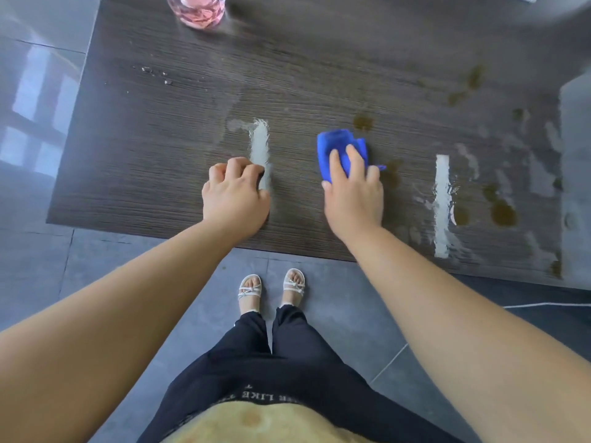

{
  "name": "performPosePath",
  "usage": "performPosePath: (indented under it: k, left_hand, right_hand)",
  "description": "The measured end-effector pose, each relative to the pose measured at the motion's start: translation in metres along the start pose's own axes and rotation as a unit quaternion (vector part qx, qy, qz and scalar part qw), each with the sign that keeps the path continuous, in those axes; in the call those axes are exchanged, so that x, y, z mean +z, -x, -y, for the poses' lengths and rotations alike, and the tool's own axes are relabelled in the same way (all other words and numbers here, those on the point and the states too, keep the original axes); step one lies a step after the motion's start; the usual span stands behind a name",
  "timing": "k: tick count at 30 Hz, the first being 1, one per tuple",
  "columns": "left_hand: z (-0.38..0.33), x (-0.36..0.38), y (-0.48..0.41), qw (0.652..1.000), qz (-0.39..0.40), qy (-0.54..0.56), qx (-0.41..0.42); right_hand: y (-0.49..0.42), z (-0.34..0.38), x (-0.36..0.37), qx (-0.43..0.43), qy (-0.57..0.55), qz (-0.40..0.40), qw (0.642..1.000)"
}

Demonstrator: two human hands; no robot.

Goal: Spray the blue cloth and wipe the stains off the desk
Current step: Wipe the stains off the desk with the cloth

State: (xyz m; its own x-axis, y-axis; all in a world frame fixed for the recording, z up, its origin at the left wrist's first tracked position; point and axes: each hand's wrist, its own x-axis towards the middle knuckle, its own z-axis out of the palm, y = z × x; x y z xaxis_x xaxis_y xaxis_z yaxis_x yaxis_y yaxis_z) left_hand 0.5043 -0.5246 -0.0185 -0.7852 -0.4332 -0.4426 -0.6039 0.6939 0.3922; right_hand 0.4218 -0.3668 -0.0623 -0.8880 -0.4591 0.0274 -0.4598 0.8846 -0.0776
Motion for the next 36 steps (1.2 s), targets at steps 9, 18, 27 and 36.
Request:
performPosePath:
  k: [9, 18, 27, 36]
  left_hand:
    - [-0.024, 0.002, -0.002, 1.000, 0.007, 0.003, -0.029]
    - [-0.042, 0.005, -0.010, 0.999, -0.007, 0.007, -0.049]
    - [-0.043, -0.004, -0.013, 0.995, 0.059, -0.072, -0.024]
    - [-0.034, -0.013, -0.016, 0.987, 0.092, -0.133, 0.009]
  right_hand:
    - [0.045, -0.053, -0.007, -0.135, -0.003, 0.000, 0.991]
    - [0.039, -0.007, -0.001, -0.187, -0.014, 0.018, 0.982]
    - [-0.017, -0.018, -0.007, 0.045, 0.009, 0.050, 0.998]
    - [0.003, -0.074, -0.012, -0.111, 0.010, 0.002, 0.994]
